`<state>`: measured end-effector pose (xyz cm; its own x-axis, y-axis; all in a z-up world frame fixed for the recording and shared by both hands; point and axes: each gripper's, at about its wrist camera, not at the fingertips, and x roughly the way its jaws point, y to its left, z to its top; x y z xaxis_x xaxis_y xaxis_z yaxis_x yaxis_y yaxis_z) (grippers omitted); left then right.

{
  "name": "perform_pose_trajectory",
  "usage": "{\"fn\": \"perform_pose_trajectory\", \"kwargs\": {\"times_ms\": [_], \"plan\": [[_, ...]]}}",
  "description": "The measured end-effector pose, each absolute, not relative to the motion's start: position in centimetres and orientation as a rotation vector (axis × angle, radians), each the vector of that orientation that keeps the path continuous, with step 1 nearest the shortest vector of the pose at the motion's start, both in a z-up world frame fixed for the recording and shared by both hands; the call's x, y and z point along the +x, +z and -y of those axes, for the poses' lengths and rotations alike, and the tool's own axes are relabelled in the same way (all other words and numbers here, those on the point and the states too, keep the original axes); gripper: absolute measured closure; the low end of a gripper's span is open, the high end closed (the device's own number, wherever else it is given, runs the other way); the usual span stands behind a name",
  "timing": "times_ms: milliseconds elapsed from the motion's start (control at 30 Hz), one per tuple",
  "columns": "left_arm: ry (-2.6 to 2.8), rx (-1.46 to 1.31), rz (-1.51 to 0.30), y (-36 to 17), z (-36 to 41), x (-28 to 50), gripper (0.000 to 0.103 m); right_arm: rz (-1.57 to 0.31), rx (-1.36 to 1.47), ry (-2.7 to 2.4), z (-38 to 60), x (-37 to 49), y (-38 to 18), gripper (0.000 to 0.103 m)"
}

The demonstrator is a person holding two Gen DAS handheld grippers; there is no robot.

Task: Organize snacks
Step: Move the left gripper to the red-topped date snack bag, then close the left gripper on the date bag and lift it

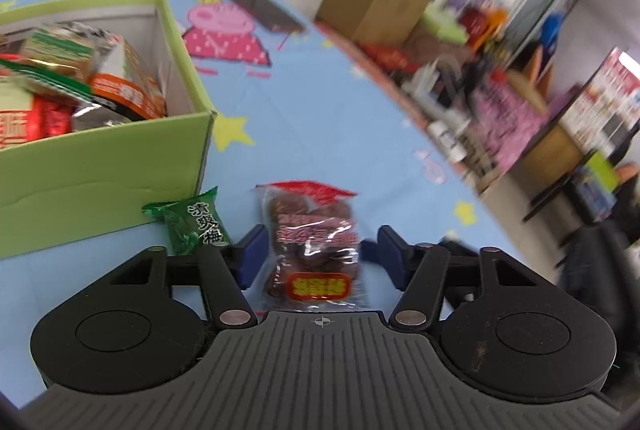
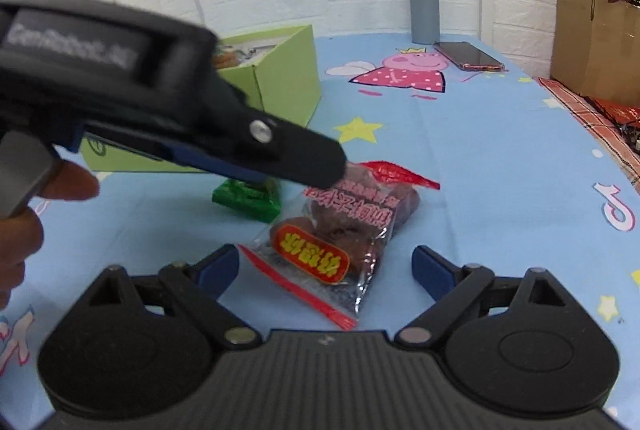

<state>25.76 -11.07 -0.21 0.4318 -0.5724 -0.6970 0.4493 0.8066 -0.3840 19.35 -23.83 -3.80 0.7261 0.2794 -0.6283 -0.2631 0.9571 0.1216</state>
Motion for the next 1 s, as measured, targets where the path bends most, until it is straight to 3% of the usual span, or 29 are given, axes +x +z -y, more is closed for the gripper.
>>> {"fn": "perform_pose_trajectory", "kwargs": {"times_ms": [67, 233, 367, 833, 1000], "plan": [[-0.631, -0.110, -0.941, -1.2, 12.0, 26.6, 0.071, -0.698, -0.004, 0.332, 23.4, 19.6, -3.6, 0.010], [-0.640, -0.123, -0.968, -2.1, 11.7, 26.6, 0.074, -0.715, -0.084, 0.354, 22.1, 19.7, -3.5, 0.010], [-0.614, -0.119, -0.965, -2.0, 10.5, 23.3, 0.074, -0.724, 0.038, 0.394, 22.4, 18.1, -3.1, 0.010], [-0.461, -0.301, -0.900, -3.2, 2.8, 6.4, 0.067, -0.697, -0.114, 0.400, 13.4, 4.1, -3.7, 0.010], [-0.435, -0.313, -0.879, -2.6, 1.8, 5.9, 0.055, -0.667, -0.132, 0.432, 13.2, 2.8, -3.9, 0.010]]}}
